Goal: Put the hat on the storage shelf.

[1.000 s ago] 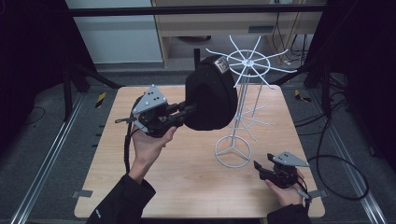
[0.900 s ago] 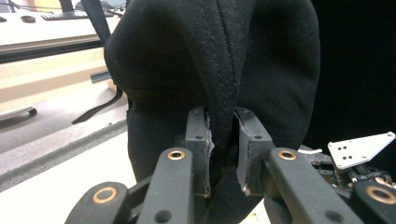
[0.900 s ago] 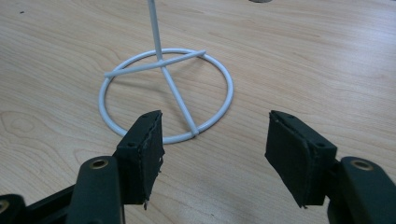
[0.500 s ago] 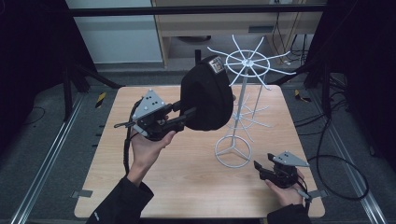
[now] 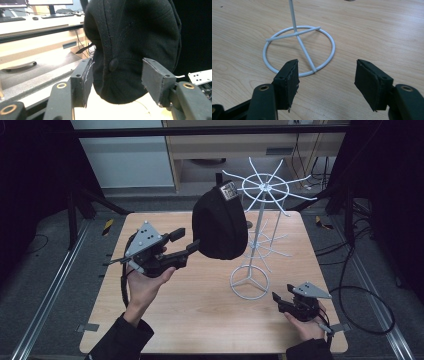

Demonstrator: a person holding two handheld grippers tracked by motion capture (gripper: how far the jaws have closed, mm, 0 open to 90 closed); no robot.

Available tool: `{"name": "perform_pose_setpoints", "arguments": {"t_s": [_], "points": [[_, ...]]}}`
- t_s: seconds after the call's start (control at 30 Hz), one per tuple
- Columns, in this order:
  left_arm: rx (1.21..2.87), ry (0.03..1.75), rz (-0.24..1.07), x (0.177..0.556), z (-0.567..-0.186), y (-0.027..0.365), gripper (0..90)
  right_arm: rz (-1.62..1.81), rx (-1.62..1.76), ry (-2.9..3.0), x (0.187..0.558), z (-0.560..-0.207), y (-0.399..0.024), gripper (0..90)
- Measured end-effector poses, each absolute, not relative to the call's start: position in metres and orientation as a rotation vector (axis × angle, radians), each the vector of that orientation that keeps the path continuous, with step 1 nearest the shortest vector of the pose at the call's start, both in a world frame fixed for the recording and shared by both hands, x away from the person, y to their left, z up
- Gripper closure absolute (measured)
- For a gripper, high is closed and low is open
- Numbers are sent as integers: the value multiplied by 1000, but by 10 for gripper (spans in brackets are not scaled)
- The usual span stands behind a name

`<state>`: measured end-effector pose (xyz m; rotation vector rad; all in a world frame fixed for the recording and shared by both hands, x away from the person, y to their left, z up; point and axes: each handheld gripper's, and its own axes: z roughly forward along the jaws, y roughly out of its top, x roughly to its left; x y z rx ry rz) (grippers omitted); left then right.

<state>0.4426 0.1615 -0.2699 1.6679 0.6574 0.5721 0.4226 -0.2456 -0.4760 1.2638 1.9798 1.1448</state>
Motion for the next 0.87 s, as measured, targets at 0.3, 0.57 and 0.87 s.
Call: {"name": "perform_pose_setpoints", "arguments": {"t_s": [0.3,0.57,0.87], "points": [[1695,708,595,428,-290,189,356,1150,1274,1972,422,-476,-247,349],[1749,872,583,430,-344,227,325,1152,1283,1958,422,-476,-248,322],[1802,1116,552,441,-414,270,295,1142,1323,1928,424,-478,-251,255]]}}
